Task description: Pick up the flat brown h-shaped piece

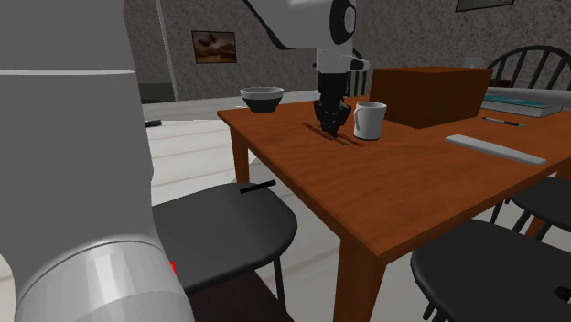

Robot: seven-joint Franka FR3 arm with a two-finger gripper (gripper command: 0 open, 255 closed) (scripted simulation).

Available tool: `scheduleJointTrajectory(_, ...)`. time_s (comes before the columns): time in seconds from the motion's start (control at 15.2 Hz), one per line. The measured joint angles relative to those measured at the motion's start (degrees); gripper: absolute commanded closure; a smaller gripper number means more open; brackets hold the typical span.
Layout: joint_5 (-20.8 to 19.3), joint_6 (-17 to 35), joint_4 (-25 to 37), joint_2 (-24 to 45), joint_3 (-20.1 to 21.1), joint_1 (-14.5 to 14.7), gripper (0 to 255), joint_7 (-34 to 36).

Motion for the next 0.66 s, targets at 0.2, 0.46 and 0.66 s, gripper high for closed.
scheduleJointTrajectory(0.2, 0.1, -2.2, 2.1, -0.1, 0.0, 0.0, 255, -0.1)
scheduleJointTrajectory(0.46, 0.2, -5.3, 4.9, -0.5, 0.1, 0.0, 255, -0.2)
scheduleJointTrajectory(0.66, 0.2, -7.4, 7.0, -0.4, 0.1, 0.1, 255, -0.3)
